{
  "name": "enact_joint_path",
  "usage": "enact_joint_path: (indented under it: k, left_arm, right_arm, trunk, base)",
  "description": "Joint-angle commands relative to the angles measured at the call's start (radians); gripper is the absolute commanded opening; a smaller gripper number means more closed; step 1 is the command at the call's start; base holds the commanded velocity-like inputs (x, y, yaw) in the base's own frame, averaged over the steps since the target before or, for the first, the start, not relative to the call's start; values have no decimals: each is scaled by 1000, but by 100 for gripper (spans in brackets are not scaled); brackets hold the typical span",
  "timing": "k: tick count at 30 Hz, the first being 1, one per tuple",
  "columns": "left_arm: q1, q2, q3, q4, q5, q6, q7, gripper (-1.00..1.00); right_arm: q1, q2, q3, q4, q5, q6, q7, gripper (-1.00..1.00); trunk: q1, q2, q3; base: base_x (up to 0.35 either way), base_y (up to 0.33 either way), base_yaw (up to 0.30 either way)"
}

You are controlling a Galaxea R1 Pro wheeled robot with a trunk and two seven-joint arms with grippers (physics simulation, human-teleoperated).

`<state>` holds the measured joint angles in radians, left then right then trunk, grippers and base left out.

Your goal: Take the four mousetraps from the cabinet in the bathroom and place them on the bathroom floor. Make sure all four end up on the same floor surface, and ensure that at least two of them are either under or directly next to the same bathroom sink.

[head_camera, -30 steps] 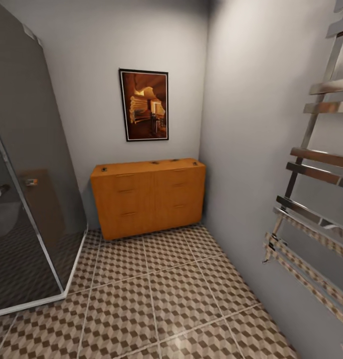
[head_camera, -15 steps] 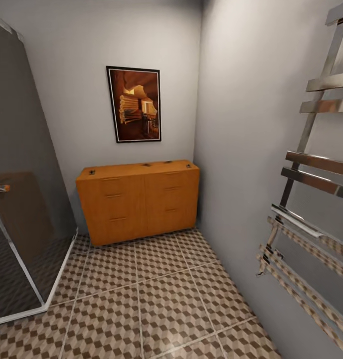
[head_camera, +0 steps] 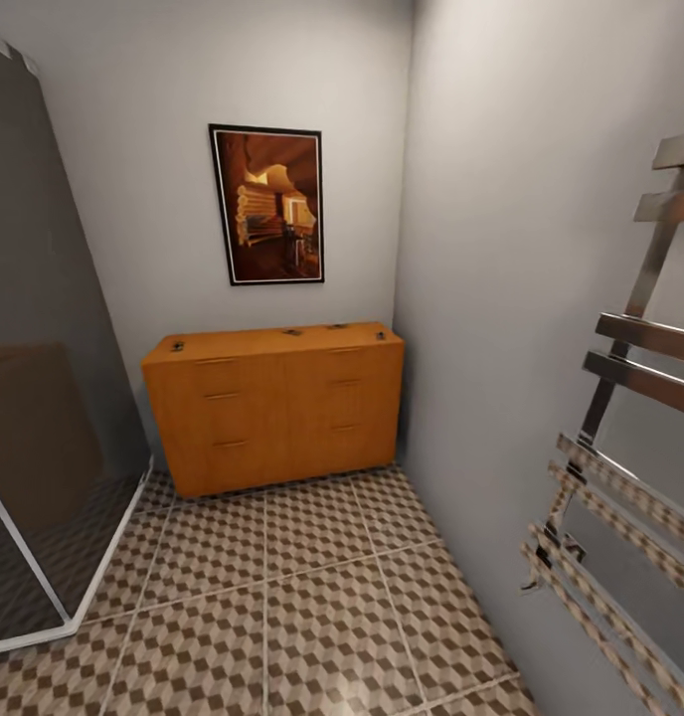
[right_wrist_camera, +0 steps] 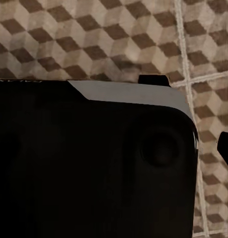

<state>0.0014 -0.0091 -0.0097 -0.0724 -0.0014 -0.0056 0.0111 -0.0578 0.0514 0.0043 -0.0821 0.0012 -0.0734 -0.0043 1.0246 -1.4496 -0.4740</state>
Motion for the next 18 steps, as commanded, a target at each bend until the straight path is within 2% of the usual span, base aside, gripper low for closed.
enact_joint_path:
  k: [1,18]
  left_arm:
    - [0,0,-1,-1,0,-1,1,100]
    - [0,1,1,-1,0,-1,1,100]
  right_arm:
    - [0,0,0,1,0,-3,0,100]
    - [0,-1,0,2,0,-3,-1,100]
  trunk:
    - [0,0,-2]
    - [0,0,-15]
  base:
    - [262,-207,245]
    - [262,-209,253]
